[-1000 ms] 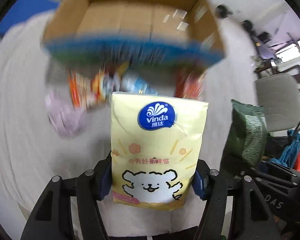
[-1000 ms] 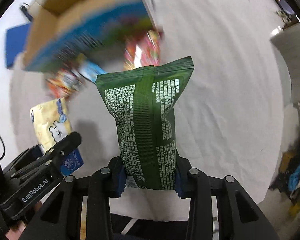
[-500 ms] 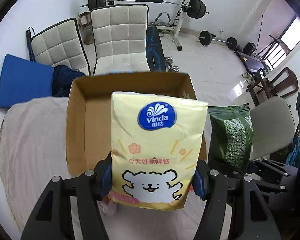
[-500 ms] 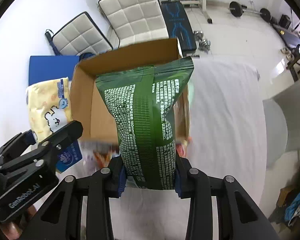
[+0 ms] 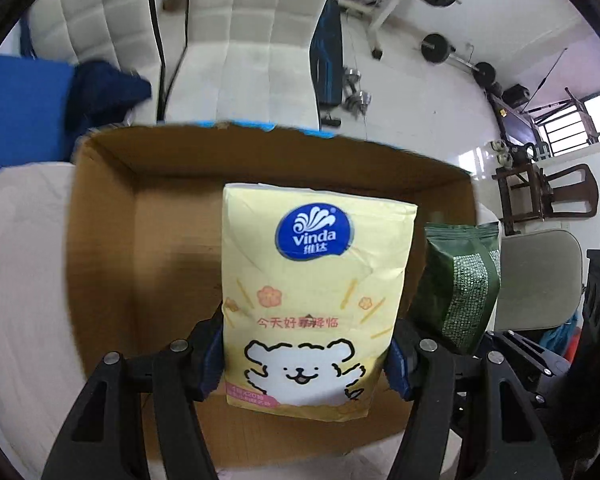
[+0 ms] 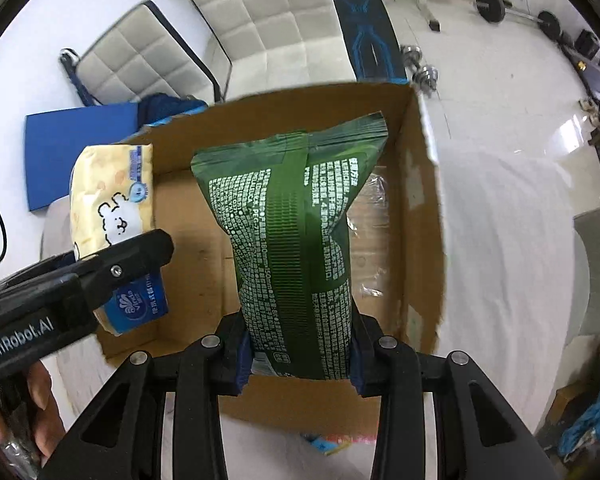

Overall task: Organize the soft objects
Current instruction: 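Carry both packs into the box and open both grippers to release them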

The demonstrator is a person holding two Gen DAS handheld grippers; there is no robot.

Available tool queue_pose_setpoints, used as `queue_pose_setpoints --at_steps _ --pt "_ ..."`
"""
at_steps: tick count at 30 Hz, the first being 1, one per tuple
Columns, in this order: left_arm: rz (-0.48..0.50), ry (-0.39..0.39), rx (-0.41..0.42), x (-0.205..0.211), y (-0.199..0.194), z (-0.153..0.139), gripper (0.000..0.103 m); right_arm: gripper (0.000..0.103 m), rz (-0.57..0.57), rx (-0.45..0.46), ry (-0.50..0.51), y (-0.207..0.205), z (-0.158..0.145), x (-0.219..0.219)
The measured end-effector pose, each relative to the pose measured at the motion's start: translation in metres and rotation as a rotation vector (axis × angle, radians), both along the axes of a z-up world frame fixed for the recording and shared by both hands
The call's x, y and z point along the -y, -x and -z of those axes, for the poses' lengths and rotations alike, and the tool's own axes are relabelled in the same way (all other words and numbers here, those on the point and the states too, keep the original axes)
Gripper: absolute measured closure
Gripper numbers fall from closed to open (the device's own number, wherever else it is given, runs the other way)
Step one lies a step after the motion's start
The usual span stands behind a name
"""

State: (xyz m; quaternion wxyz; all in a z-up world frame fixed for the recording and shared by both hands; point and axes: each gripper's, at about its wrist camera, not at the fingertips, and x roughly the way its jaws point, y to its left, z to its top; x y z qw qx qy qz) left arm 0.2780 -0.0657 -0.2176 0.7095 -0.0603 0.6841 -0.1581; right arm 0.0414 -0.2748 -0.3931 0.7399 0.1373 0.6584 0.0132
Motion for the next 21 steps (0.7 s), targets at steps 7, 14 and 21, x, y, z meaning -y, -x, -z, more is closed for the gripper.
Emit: queue_pose_setpoints --at_steps 7,14,21 --pt "0.017 0.025 -0.111 0.009 -0.016 0.045 0.041 0.063 -0.022 -0.074 0.001 -0.031 0.041 -0.001" --pt "0.075 -0.028 -0.117 0.030 -0.017 0.055 0.041 0.063 -0.051 -0.099 0.024 -0.041 0.075 -0.004" --pt "0.097 -0.080 -0.100 0.049 -0.030 0.058 0.040 0.051 -0.035 -0.119 0.051 -0.058 0.106 -0.012"
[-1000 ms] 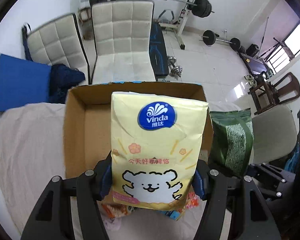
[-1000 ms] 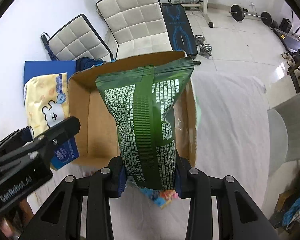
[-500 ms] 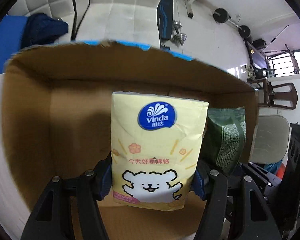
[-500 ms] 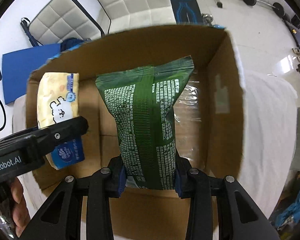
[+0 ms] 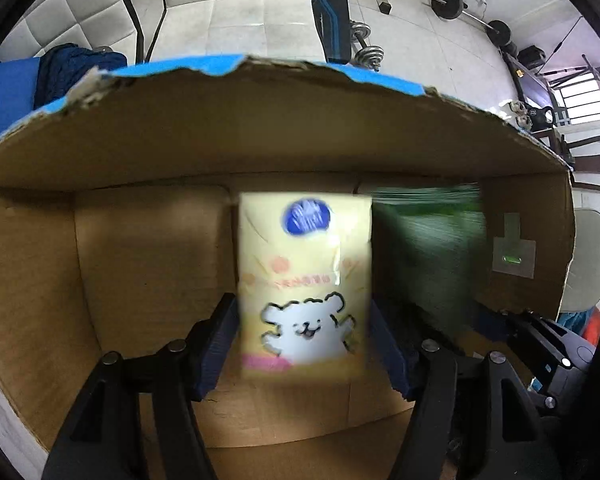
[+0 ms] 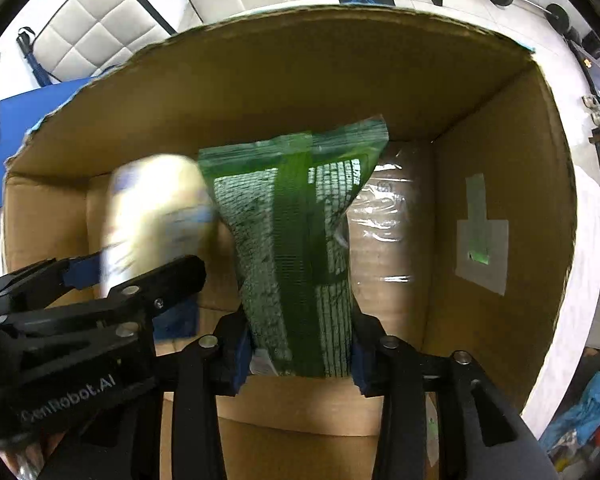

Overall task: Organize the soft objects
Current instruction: 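Carry both packs into the box and open both grippers to release them, then lift both tools out of the box and move back toward the snacks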

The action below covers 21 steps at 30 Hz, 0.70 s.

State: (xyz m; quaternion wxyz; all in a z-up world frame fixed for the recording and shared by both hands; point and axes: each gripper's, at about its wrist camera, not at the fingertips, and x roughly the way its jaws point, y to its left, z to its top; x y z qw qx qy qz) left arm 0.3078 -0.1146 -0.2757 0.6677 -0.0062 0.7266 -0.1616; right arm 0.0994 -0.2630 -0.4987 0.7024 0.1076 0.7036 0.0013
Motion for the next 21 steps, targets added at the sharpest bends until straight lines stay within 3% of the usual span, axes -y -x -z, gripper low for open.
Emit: queue_pose_setpoints --at_steps 2,4,7,10,13,16,21 --pt "0.013 -0.004 0.003 0.003 0.001 -0.003 0.040 0.031 -0.009 -0.006 0.010 0.003 0.003 -0.003" --pt "0.022 -0.010 0.017 0.005 0.002 -0.009 0.040 0.030 -0.020 -0.002 0.019 0.009 0.000 -0.007" --pt "0.019 -0.011 0.021 0.005 0.003 -0.015 0.040 0.018 -0.019 -0.008 0.012 0.015 0.001 -0.010" --pt "0.013 -0.011 0.031 -0.002 0.009 -0.022 0.036 0.016 -0.006 -0.006 0.002 0.024 0.001 -0.010" --pt "0.013 -0.023 0.051 -0.005 0.014 -0.027 0.014 0.011 -0.002 -0.004 -0.008 0.028 -0.011 -0.016" --pt "0.015 -0.023 0.070 -0.013 0.017 -0.033 0.011 0.002 0.012 0.017 0.001 0.036 -0.021 -0.018" --pt "-0.003 -0.029 0.152 -0.030 0.028 -0.056 0.004 0.000 0.044 0.064 0.010 0.058 -0.048 -0.020"
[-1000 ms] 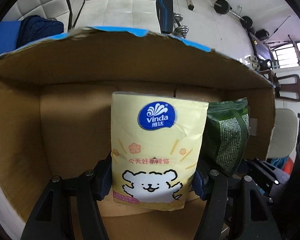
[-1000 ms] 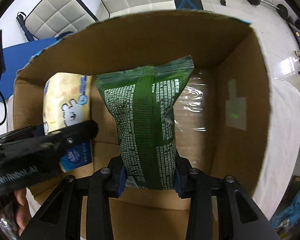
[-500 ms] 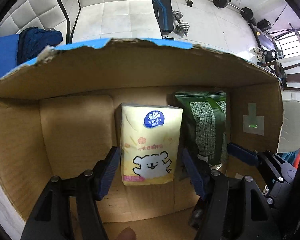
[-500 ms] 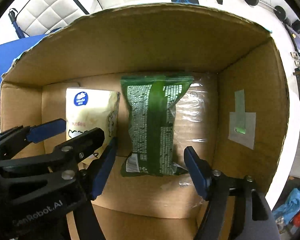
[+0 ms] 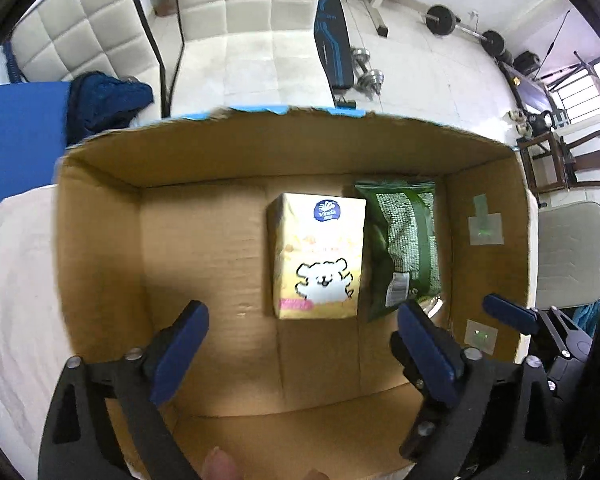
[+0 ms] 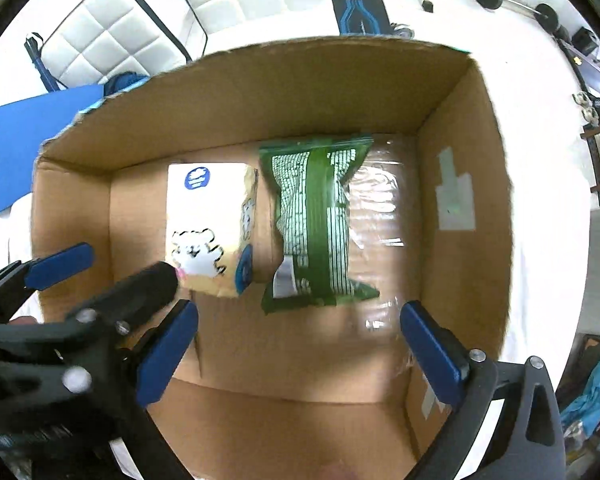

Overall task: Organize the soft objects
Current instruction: 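Lift both tools out of the box and move back toward the snacks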

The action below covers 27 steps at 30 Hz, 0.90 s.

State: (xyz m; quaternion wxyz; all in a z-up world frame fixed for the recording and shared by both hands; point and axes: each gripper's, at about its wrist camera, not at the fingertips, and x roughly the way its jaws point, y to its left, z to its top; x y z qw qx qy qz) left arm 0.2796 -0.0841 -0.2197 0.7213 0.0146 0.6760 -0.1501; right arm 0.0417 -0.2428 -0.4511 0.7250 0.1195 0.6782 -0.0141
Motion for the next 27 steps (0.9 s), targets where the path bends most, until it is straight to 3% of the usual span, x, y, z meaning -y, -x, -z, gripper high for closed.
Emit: queue_pose_setpoints --at_steps 5,12,17,22,27 --pt "-0.019 0.024 0.079 -0.011 0.025 -0.025 0.004 0.000 0.001 0.065 0.042 0.032 -0.021 -0.006" --pt "-0.047 -0.036 0.217 -0.028 0.076 -0.066 0.004 0.000 0.005 0.162 0.093 0.091 -0.074 -0.009" --pt "-0.074 -0.035 0.295 -0.040 0.110 -0.092 0.004 0.000 0.010 0.239 0.085 0.126 -0.108 -0.009" --pt "-0.093 0.020 0.344 -0.048 0.142 -0.116 0.004 0.000 0.023 0.302 0.063 0.158 -0.135 -0.008" --pt "-0.099 -0.008 0.393 -0.044 0.176 -0.136 0.004 0.000 0.021 0.332 0.054 0.181 -0.151 -0.004"
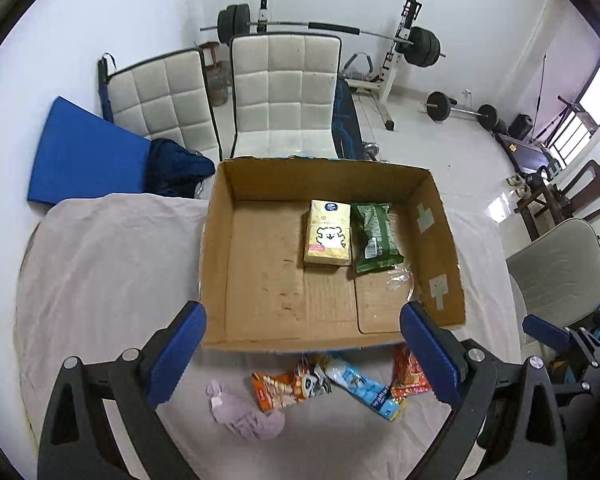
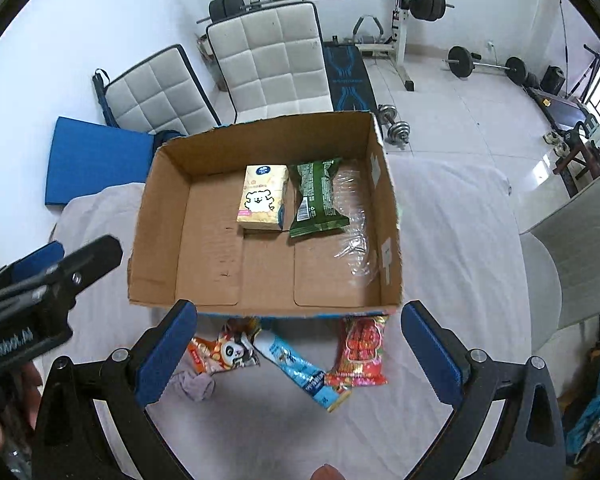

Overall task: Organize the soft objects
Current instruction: 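Lift both tools out of the box and move back toward the snacks, then grasp the panda-print snack bag with left gripper while right grasps red floral bag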

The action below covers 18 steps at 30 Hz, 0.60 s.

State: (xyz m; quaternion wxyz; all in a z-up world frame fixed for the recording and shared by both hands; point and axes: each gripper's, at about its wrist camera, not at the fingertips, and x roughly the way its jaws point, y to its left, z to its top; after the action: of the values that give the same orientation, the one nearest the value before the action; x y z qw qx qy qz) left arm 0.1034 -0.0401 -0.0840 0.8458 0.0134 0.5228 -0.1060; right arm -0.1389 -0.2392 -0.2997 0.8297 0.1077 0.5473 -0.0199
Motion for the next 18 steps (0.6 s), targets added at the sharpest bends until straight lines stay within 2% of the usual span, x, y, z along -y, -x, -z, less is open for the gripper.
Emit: queue_pose_setpoints --at_steps 6,8,10,13,14,18 --pt "-0.039 0.035 0.012 0.000 0.031 -0.011 0.004 0.000 0.007 0.021 -0.015 0.022 -0.010 0.012" --pt "-0.061 0.038 0.012 -0.004 0.038 -0.009 0.004 0.000 0.003 0.012 -0.081 0.028 -0.001 0.021" --pt "-0.082 0.022 0.002 -0.009 0.043 -0.001 0.004 0.000 0.004 -0.002 -0.065 0.033 0.011 0.029" --pt "-0.134 -0.009 -0.048 -0.024 0.048 0.025 0.004 0.000 0.015 -0.068 0.015 0.038 0.042 0.041" --pt "-0.149 -0.013 -0.067 -0.028 0.049 0.033 0.004 0.000 0.021 -0.109 0.007 0.039 0.058 0.046" --pt "-0.269 0.010 -0.203 -0.061 0.057 0.087 0.004 0.000 0.069 -0.239 -0.123 0.040 0.115 0.065"
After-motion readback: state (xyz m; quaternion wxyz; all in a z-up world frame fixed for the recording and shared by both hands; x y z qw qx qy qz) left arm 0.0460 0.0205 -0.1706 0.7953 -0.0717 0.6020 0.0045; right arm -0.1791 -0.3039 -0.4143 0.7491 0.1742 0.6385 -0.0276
